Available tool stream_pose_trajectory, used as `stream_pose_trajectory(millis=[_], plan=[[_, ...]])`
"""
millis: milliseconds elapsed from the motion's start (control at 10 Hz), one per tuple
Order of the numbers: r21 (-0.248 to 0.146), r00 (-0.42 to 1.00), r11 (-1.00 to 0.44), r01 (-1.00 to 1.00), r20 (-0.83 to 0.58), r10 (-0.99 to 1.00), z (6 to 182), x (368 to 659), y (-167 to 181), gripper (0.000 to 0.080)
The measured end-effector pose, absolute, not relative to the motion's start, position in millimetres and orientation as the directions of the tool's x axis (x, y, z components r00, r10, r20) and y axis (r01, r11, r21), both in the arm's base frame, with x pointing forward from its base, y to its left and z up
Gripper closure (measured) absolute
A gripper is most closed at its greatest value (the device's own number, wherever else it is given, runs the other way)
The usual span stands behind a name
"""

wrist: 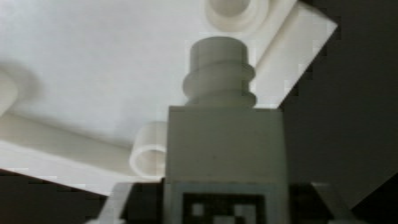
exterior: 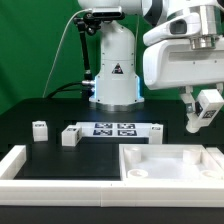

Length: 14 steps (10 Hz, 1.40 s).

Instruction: Assemble one leg

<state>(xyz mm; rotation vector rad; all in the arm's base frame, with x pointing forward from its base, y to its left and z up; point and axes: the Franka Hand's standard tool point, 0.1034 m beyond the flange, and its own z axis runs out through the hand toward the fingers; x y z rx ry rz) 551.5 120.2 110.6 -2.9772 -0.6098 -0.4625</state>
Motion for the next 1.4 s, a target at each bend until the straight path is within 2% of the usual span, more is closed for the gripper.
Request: stream_pose_trajectory(millis=[200, 300, 400, 500, 700, 800, 1100, 1300, 1400], plan=[[-0.028, 0.895, -0.932, 0.361, 0.292, 0.338, 106.9, 568.1, 116.1, 0.0511], [-0.027, 0.892, -0.932, 0.361, 0.303, 0.336, 110.3, 578.1, 115.2, 0.0511], [-0.011, 0.872, -0.923, 0.385, 0.332, 0.36, 110.1, 584.5, 114.8, 0.0511], [-0.012, 0.873, -0.923, 0.385, 0.331, 0.359, 108.0, 583.3, 114.9, 0.0511], [0.028, 0.827, -0.921, 0.389, 0.43, 0.363, 110.1, 588.7, 109.6, 0.0511], [0.042, 0.813, -0.913, 0.406, 0.438, 0.382, 103.5, 586.8, 106.1, 0.0511], [0.032, 0.81, -0.91, 0.414, 0.444, 0.383, 104.3, 612.4, 118.1, 0.0511], [0.024, 0.8, -0.91, 0.414, 0.467, 0.376, 91.4, 632.2, 127.8, 0.0511], [0.053, 0.766, -0.908, 0.417, 0.518, 0.382, 88.1, 636.5, 122.7, 0.0511]])
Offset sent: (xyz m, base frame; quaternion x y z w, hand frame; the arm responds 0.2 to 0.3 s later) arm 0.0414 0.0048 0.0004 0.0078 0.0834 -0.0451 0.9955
